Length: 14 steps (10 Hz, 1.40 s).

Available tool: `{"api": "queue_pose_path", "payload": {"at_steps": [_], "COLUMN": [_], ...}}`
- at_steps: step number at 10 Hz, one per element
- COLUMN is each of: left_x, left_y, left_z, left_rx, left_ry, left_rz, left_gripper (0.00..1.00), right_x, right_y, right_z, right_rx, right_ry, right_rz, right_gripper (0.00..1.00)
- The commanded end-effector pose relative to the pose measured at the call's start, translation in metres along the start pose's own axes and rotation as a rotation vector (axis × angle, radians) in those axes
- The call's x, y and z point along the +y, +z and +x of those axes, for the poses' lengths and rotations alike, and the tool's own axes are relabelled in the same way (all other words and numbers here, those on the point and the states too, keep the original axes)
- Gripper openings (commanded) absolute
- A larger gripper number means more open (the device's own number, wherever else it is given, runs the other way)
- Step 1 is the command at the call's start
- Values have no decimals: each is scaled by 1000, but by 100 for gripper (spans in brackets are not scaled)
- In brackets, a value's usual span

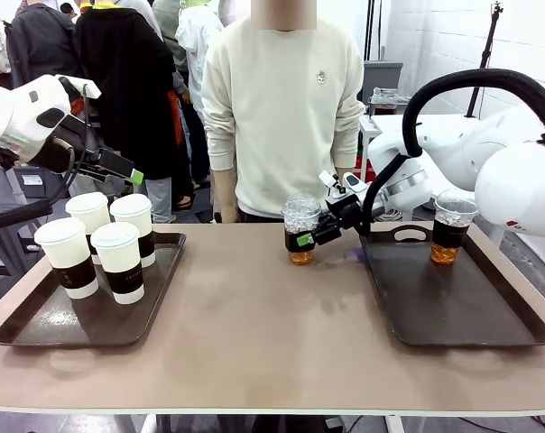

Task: Distribute the coffee onto the tray.
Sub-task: Pick up another iced Americano from the middle of the table and place it on the right Handle tray.

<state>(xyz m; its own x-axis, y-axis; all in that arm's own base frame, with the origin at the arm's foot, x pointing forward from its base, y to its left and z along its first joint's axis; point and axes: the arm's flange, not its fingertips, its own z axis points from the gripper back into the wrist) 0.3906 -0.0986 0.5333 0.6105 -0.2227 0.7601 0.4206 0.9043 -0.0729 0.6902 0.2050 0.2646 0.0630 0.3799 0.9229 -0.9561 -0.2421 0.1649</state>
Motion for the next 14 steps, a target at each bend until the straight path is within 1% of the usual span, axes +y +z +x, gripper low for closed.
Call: {"api": "queue_pose_path", "payload": {"at_steps": [1, 4, 5, 6, 7, 10, 12, 13, 14], "left_x": [1, 1, 1, 1, 1, 1, 1, 1, 1], "left_y": [0, 0, 0, 0, 0, 0, 0, 0, 0], "left_z": [0, 0, 0, 0, 0, 0, 0, 0, 0], "left_rx": [3, 3, 3, 3, 3, 3, 3, 3, 3], "left_ry": [11, 11, 11, 11, 11, 11, 11, 11, 11], "left_rz": [-2, -2, -2, -2, -2, -2, -2, -2, -2], "left_gripper": [100, 100, 100, 100, 100, 100, 100, 100, 100], "right_x": [8, 45, 60, 80, 93, 136, 150, 148, 135], "right_y": [3, -4, -7, -8, -7, -10, -8, -9, -10], "right_z": [36, 77, 87, 98, 102, 105, 101, 101, 103], "right_rx": [-25, -39, -32, -4, -1, 6, -12, -22, -22], "right_ry": [20, -22, -32, -52, -74, -81, -86, -75, -45], "right_rz": [-14, -59, -87, -121, -162, -295, -333, -314, -269], "right_gripper": [54, 54, 54, 54, 54, 54, 54, 54, 54]}}
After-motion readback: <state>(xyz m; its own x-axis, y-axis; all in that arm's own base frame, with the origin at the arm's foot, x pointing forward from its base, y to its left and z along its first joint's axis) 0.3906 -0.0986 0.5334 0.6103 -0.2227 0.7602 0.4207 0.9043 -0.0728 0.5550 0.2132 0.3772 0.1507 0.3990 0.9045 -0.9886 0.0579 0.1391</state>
